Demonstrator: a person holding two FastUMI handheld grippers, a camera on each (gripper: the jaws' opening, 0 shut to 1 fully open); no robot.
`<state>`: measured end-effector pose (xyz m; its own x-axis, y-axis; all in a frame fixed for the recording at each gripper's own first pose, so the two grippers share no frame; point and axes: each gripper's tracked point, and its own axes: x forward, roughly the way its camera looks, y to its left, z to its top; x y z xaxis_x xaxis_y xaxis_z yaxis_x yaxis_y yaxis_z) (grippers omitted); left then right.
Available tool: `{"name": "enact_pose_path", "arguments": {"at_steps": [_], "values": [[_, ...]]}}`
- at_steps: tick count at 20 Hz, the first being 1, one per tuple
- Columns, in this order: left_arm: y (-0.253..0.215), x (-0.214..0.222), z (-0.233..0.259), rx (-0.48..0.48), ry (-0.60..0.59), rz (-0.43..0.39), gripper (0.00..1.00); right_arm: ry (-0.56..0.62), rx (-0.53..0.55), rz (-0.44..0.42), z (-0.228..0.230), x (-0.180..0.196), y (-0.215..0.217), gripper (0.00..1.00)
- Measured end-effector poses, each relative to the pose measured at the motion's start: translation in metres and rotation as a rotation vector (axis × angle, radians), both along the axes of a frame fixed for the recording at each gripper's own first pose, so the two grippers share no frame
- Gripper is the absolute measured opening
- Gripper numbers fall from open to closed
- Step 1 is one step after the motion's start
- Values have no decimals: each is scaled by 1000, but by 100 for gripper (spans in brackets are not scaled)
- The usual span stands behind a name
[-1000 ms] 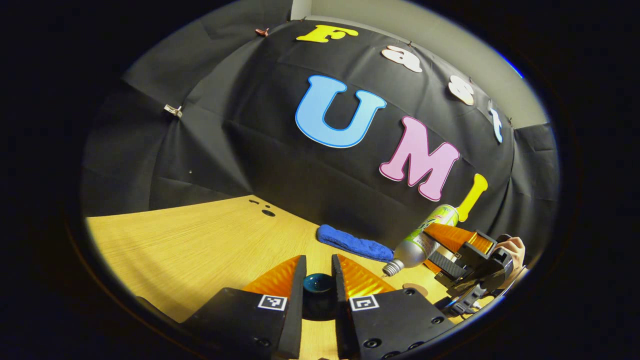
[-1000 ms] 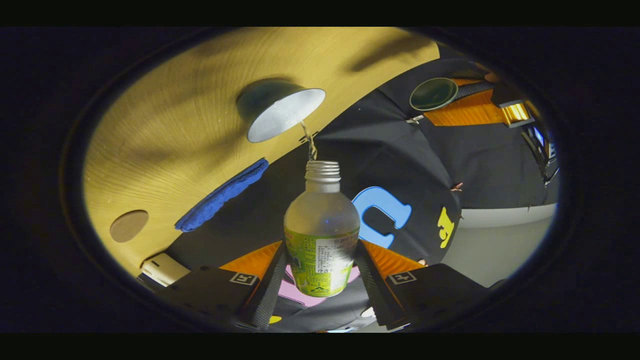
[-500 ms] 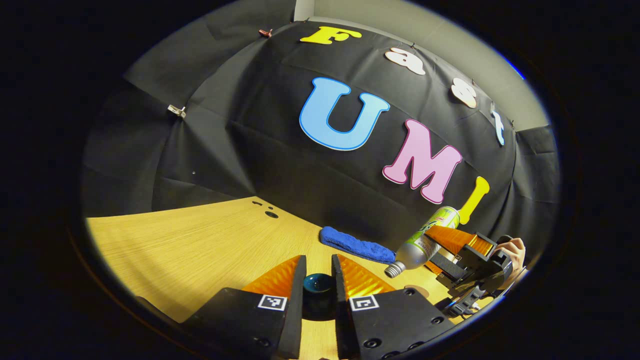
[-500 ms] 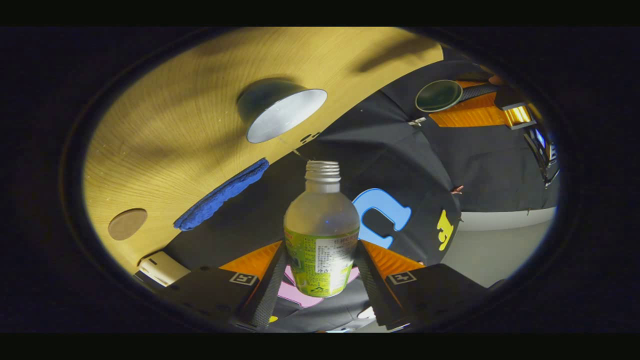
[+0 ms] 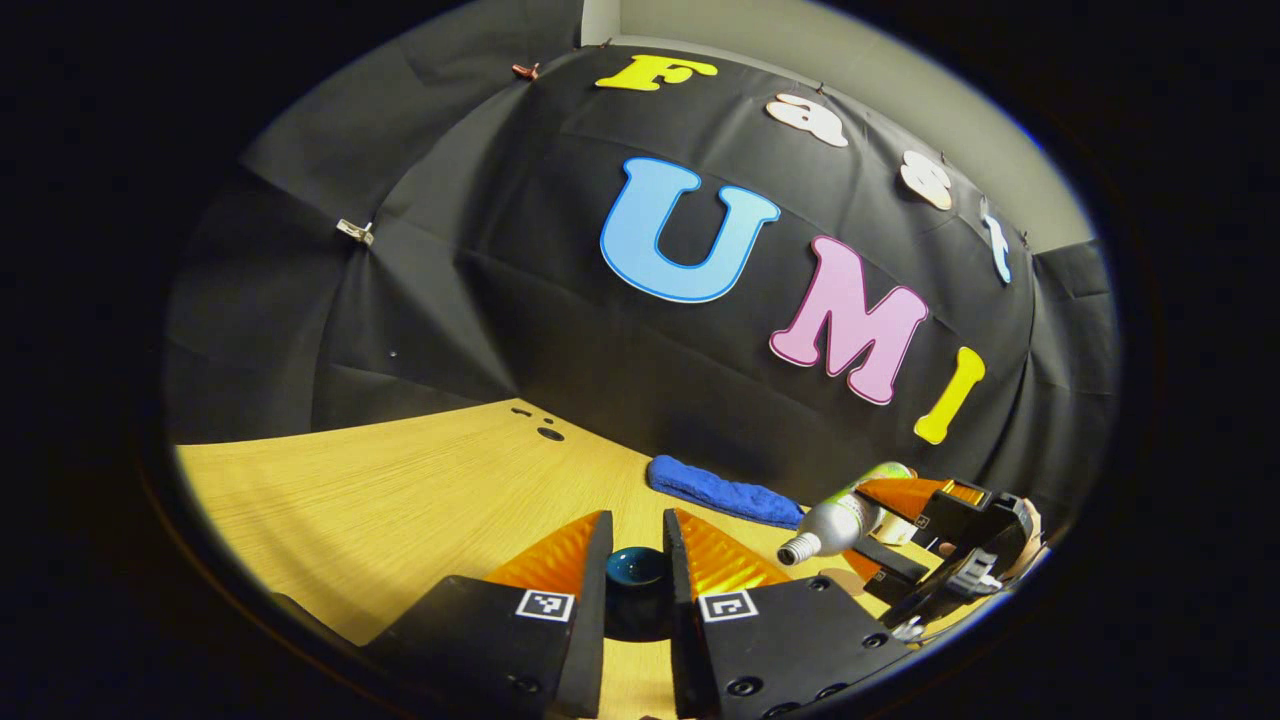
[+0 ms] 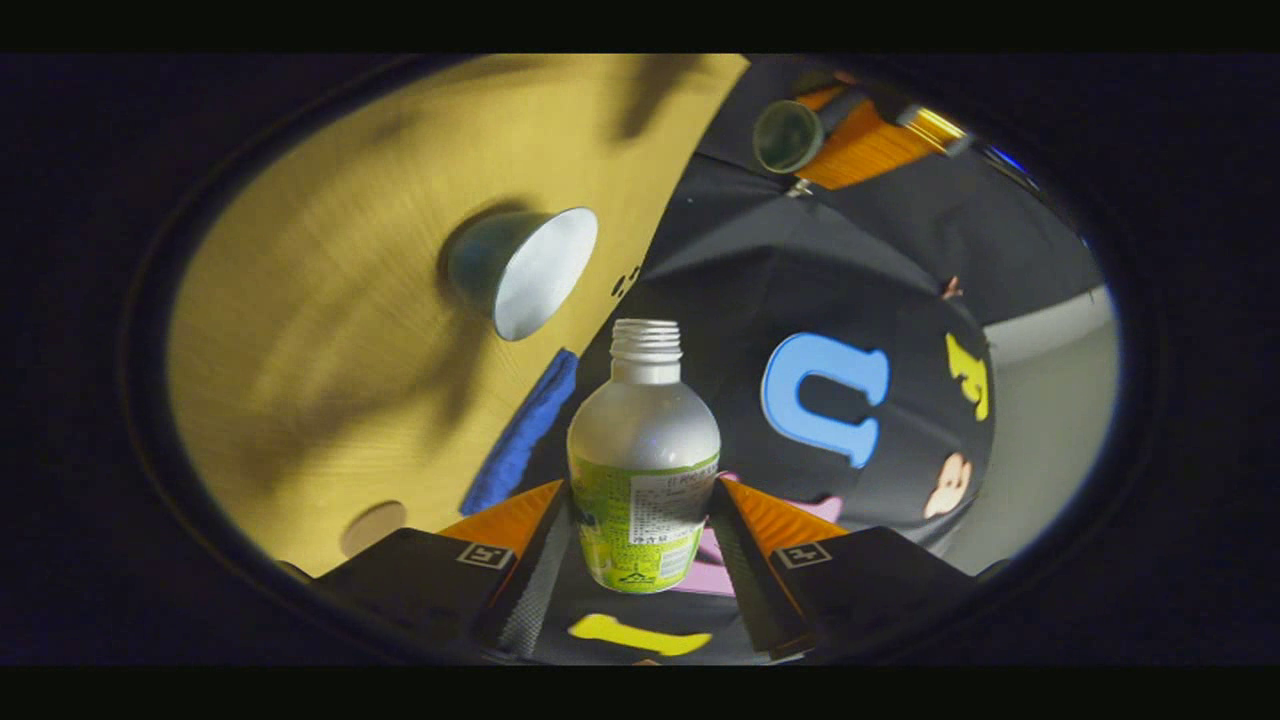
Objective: Open the teacup lid with one hand, grasp the water bottle and pour water into the teacup with the other hand; after pouring, place the water bottle on the coaster and then close the teacup lid.
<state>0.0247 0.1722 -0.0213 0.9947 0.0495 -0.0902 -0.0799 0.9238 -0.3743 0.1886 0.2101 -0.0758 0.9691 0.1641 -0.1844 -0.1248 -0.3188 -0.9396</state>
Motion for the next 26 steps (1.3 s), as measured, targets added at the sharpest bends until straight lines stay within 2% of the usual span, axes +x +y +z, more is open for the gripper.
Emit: {"name": "enact_pose_path", "arguments": {"at_steps": [2, 3, 5, 7, 9, 11, 19, 26], "values": [[0, 2, -1, 6, 3, 4, 31, 57, 151, -50, -11, -5, -5, 82], [1, 2, -3, 6, 5, 7, 31, 95, 249, -87, -17, -9, -7, 79], [2, 2, -5, 11, 11, 11, 34, 210, 493, -176, -31, -18, -8, 77], [4, 2, -6, 17, 16, 16, 31, 305, 754, -258, -41, -19, -8, 80], [4, 3, -7, 22, 20, 18, 31, 364, 984, -316, -45, -17, -16, 80], [4, 3, -8, 30, 24, 22, 31, 386, 1160, -349, -40, -8, -31, 80], [4, 6, -17, 62, 51, 36, 31, 364, 1561, -390, -15, 8, -80, 80], [-4, 10, -23, 82, 69, 26, 31, 363, 1690, -472, -47, 24, -139, 80]]}}
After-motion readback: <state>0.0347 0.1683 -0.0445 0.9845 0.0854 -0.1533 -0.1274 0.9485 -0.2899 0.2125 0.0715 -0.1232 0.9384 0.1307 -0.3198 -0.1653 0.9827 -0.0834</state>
